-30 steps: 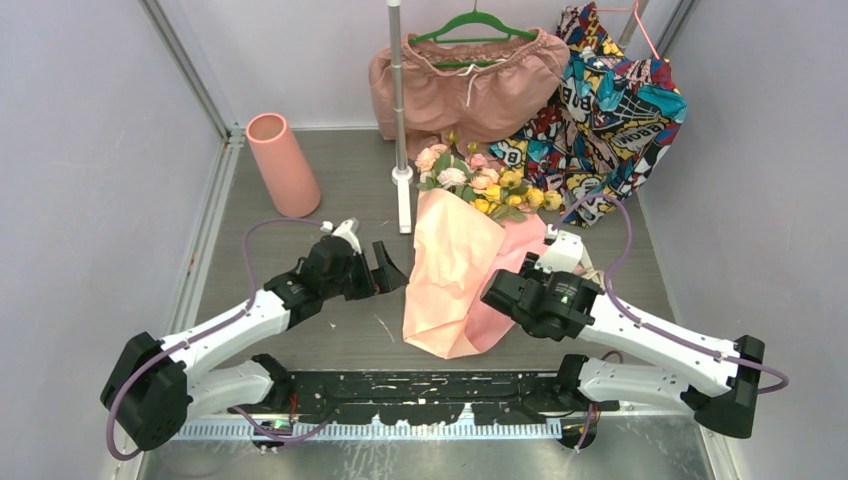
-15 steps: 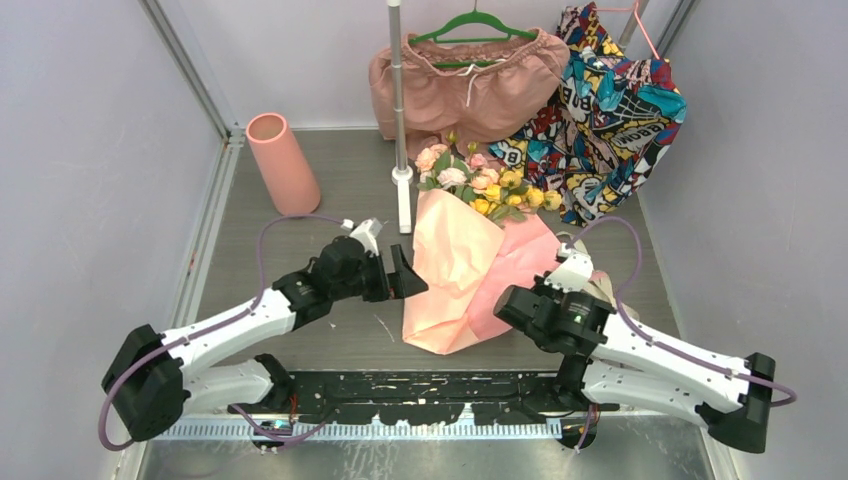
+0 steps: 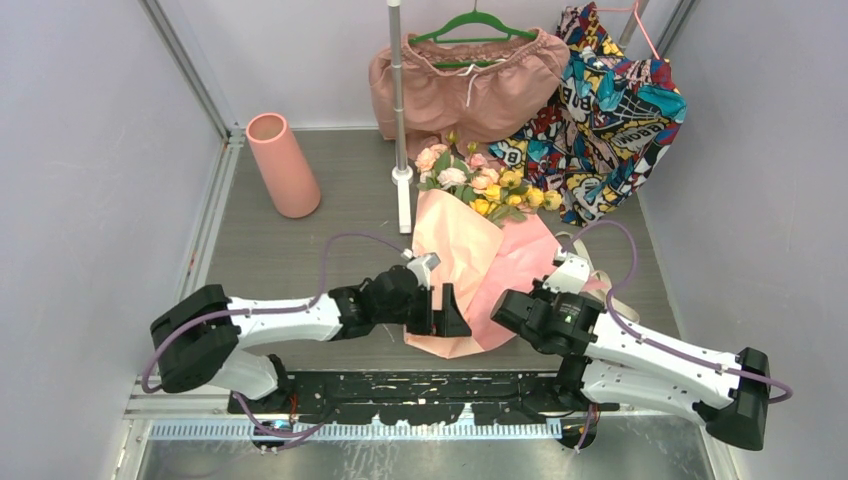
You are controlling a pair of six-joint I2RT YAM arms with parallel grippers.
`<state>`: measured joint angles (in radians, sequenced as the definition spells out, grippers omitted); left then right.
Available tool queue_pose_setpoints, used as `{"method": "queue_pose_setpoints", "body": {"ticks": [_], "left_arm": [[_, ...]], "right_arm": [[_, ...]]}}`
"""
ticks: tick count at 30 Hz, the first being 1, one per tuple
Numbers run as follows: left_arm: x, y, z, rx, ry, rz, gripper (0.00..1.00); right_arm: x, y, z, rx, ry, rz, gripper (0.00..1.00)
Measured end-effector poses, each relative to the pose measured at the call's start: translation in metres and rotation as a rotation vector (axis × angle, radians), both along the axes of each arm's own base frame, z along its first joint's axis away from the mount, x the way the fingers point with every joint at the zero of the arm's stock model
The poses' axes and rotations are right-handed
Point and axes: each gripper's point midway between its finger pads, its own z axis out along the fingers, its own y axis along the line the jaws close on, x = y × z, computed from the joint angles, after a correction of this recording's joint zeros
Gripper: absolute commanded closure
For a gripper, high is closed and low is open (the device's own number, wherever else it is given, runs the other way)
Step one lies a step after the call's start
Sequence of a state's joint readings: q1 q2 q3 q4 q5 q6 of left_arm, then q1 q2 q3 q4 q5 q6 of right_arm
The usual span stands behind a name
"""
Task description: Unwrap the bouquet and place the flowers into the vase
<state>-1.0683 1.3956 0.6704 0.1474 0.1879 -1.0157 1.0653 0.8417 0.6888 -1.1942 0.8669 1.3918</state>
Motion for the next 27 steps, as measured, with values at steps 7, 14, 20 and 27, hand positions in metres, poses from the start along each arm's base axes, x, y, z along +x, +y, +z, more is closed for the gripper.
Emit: {"method": "queue_pose_setpoints", "body": {"ticks": [7, 14, 20, 27], "left_arm": [[-0.026, -0.019, -0.021, 0.012, 0.041, -0.071, 0.06], [-0.011, -0.036, -0.051, 0.016, 0.102, -0.058, 0.06], [0.014, -0.061, -0.05, -0.069, 0.131, -0.066, 0.07], [0.043, -0.074, -0.049, -0.116, 0.141, -0.063, 0.07]], "right_arm": [[-0.001, -0.002, -0.001, 0.023, -0.012, -0.003, 0.99], [-0.001, -0.002, -0.008, 0.0, 0.001, -0.003, 1.0], [0.001, -0.011, -0.022, -0.015, 0.026, -0.054, 1.0], [0.017, -0.025, -0.033, 0.0, 0.095, -0.15, 1.0]]}}
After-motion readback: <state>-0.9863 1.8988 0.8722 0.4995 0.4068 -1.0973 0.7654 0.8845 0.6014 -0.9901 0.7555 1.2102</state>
